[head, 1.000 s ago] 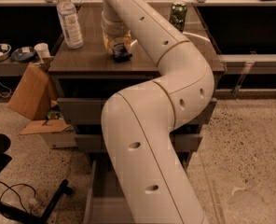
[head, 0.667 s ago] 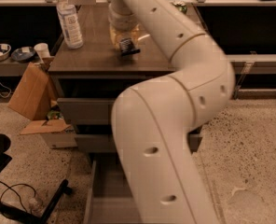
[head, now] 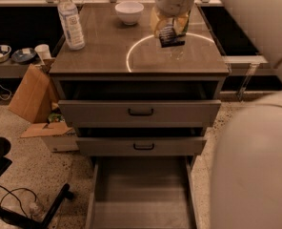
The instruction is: Place rxbar blueberry into bottom drawer
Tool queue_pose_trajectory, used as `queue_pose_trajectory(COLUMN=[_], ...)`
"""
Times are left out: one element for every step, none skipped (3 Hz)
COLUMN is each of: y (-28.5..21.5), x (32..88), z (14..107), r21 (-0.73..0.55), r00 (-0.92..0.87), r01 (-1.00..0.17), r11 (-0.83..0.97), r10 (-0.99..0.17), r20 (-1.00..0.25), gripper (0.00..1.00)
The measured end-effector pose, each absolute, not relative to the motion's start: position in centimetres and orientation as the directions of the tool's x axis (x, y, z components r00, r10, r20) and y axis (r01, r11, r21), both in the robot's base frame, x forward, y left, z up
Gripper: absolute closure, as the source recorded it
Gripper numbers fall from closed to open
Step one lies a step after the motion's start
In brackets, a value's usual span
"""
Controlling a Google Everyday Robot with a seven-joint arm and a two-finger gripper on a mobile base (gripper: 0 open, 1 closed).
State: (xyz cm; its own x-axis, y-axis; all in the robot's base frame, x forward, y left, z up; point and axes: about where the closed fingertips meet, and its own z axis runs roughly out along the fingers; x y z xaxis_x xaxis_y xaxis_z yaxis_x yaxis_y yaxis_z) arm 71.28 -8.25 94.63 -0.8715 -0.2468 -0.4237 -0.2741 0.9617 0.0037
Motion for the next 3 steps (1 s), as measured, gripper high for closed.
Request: queue_pose_trajectory(y=[-12.8, -14.6, -16.1], x=[65.0, 62.3, 60.1], z=[94.9, 91.5, 84.2], r21=[-0.023, -0.049, 0.037], r00=[-0.857, -0.867, -0.901], r01=[-0.278, -0.302, -0.286], r11=[0.960, 0.952, 0.958], r10=[-0.259, -0.296, -0.255], r20=[-0.446, -0.401, -0.351], gripper=[1.00, 1.00, 1.00])
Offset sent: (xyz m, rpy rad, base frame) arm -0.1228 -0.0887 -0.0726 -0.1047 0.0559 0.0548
